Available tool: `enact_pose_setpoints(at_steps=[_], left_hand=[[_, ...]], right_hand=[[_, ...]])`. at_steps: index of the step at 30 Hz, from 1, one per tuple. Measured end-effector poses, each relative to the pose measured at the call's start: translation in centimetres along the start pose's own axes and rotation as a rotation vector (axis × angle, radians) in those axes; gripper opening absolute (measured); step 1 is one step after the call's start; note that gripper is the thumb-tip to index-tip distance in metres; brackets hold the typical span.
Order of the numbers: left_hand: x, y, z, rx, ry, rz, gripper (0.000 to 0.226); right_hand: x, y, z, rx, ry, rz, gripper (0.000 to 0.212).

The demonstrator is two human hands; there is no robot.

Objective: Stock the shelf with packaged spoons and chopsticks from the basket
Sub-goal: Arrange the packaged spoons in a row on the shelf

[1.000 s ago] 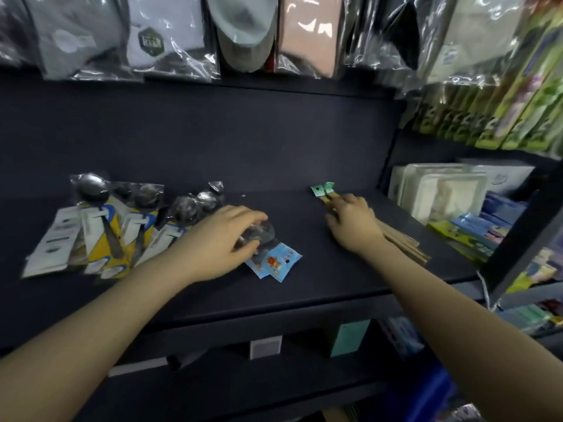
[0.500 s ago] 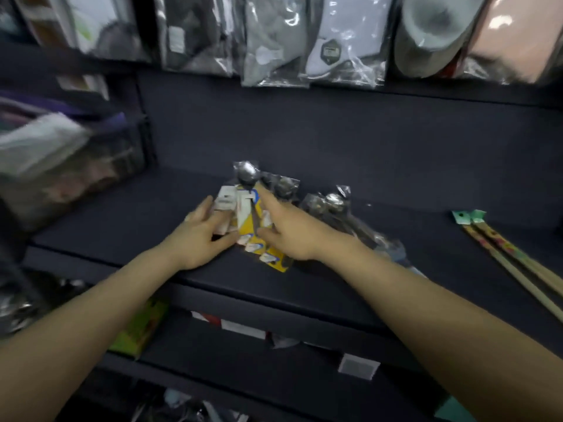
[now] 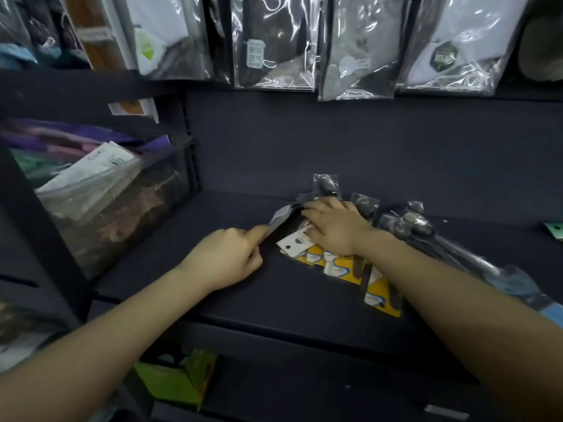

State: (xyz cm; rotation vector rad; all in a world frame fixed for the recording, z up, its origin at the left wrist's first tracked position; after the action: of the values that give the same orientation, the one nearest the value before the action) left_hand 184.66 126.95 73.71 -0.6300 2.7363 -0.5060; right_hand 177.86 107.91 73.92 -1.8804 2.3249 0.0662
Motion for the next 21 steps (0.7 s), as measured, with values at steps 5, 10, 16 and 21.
enact_pose_setpoints(at_steps=[5, 10, 16, 21], left_hand=[[-2.5, -0.1, -0.3, -0.034, 0.216, -0.23, 0.035], [-5.2, 0.7, -0.4, -0.032, 0.529, -0.495, 0.03], [-6.9, 4.3, -0.8, -0.02, 1.084, -0.803, 0.026], [-7.4, 6.7, -2.3, 0.099, 1.022, -0.807, 0.031]], right_hand=[[-0.6, -0.8, -1.1, 0.229, -0.239, 0.021, 0.049], [-2.3, -2.8, -3.1, 0.409, -0.373, -0.003, 0.039], [-5.5, -6.6, -2.5, 0.358, -0.482, 0.084, 0.049], [-8.3, -8.9, -1.8, 0.261, -0.572, -0.041, 0.042]])
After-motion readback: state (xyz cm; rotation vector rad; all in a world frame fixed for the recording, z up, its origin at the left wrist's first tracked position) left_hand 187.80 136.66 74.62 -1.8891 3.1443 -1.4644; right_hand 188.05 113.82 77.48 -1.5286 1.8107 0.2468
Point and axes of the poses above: each hand's wrist, its own y-axis away from the middle knuckle, its own z-axis out of the palm, x = y × z, the point moved 3 cm from there along -y, towards the middle knuckle, and after that the axes turned 11 degrees about -y, right-handed, at the moved point
